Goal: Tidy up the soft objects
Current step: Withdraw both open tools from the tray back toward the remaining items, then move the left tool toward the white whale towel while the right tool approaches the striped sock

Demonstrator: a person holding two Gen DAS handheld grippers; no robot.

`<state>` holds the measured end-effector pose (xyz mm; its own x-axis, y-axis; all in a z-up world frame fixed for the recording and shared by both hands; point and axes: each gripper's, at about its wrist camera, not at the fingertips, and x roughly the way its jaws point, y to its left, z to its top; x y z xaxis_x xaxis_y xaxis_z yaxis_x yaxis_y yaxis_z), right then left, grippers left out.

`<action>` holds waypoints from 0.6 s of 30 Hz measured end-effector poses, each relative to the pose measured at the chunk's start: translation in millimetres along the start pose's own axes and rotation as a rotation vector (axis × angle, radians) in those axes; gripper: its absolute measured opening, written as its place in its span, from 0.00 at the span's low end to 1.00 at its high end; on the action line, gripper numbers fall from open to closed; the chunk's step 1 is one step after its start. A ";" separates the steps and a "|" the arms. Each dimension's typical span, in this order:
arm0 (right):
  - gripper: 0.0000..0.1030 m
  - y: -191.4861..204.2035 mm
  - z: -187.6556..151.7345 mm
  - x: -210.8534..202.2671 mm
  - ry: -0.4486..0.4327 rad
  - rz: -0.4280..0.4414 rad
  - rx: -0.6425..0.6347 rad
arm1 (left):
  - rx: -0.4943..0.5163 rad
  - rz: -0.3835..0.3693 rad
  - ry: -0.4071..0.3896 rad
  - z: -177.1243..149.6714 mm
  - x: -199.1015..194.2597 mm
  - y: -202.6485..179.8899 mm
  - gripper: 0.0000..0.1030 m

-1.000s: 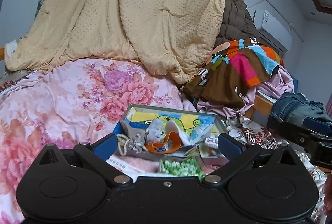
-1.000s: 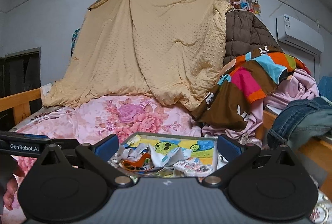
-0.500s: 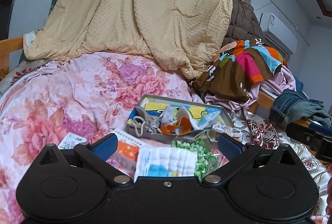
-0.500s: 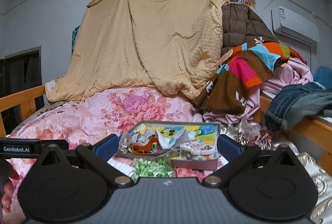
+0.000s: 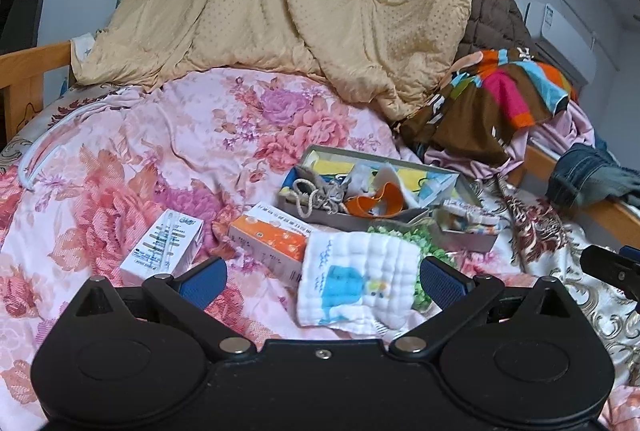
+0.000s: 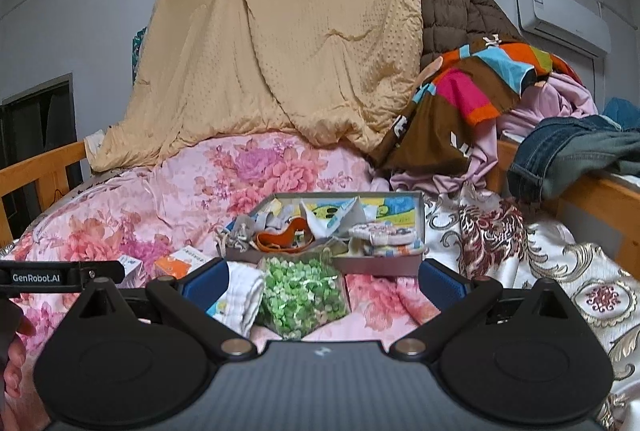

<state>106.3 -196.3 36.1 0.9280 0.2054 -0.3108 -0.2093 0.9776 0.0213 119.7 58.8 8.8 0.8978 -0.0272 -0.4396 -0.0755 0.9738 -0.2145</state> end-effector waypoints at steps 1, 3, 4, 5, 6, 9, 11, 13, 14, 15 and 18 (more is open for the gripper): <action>1.00 0.0 -1.7 0.3 0.005 0.000 0.000 | 0.009 0.004 0.000 -0.6 0.5 -0.8 0.99; 1.00 0.0 -5.3 1.6 0.017 -0.002 -0.001 | 0.025 0.008 0.004 -1.3 1.2 -1.9 0.99; 1.00 0.2 -7.5 3.7 0.029 -0.003 0.000 | 0.033 0.009 0.008 -2.0 1.8 -2.4 0.99; 1.00 0.2 -10.3 5.4 0.042 -0.005 -0.001 | 0.040 0.010 0.013 -2.9 2.6 -3.1 0.99; 1.00 0.1 -13.1 7.0 0.053 -0.007 -0.001 | 0.045 0.011 0.018 -3.7 3.1 -3.8 0.99; 1.00 0.8 -23.4 13.5 0.093 -0.012 -0.010 | 0.055 0.022 0.044 -6.9 6.3 -4.2 0.99; 1.00 2.9 -30.1 17.5 0.118 -0.012 -0.017 | 0.056 0.026 0.059 -8.8 8.2 -4.2 0.99; 1.00 4.5 -36.1 20.5 0.139 -0.011 -0.021 | 0.055 0.030 0.069 -10.3 10.1 -3.9 0.99; 1.00 5.3 -39.4 21.7 0.148 -0.010 -0.025 | 0.055 0.030 0.075 -11.0 11.0 -3.7 0.99; 1.00 6.3 -41.6 23.0 0.157 -0.009 -0.028 | 0.054 0.029 0.081 -11.8 12.0 -3.6 0.99; 1.00 10.2 -51.0 27.6 0.195 -0.003 -0.035 | 0.057 0.026 0.103 -14.5 15.4 -4.3 0.99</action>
<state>114.1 -183.0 -20.6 0.8519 0.1865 -0.4894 -0.2202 0.9754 -0.0116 127.6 50.9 -9.7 0.8464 -0.0216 -0.5322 -0.0710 0.9857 -0.1529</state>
